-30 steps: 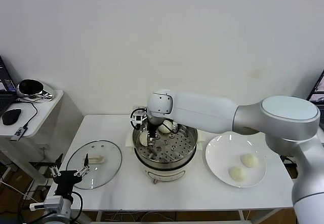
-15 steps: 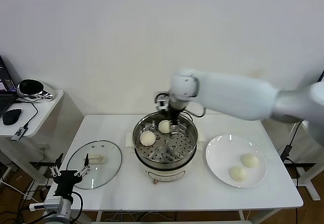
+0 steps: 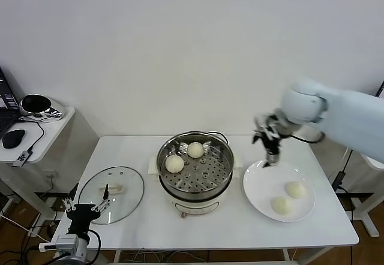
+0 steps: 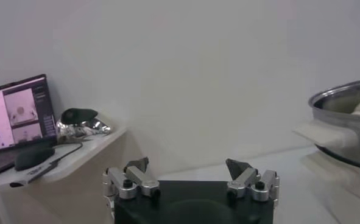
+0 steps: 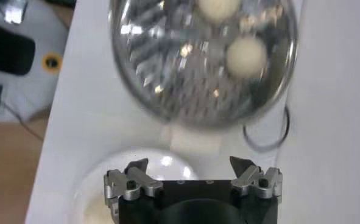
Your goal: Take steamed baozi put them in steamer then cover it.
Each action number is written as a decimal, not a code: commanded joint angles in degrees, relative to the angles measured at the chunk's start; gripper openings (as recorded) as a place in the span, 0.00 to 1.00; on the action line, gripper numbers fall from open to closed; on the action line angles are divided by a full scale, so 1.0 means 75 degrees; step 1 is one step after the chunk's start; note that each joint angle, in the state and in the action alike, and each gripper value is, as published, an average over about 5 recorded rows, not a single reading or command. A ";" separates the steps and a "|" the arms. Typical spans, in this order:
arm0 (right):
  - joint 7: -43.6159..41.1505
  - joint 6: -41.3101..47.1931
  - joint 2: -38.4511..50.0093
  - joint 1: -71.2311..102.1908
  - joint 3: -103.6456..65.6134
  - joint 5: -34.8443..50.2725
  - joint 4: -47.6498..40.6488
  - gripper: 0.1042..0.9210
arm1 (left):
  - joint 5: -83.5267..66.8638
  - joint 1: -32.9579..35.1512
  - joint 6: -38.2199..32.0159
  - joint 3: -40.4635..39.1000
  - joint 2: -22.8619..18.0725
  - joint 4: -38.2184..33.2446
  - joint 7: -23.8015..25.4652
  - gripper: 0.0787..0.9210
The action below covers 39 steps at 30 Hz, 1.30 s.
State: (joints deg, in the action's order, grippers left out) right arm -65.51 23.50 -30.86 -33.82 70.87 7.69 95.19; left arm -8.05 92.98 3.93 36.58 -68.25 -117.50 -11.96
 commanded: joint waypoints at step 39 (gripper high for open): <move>0.0391 -0.1137 0.0118 0.6403 -0.4491 -0.2578 -0.1364 0.88 | 0.0214 0.0207 0.0007 0.0225 -0.0183 0.0015 0.0010 0.88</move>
State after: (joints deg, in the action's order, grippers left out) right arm -62.88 14.99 -28.18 12.50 38.25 -11.03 86.22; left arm -6.49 94.54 4.01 38.26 -69.67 -117.46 -11.91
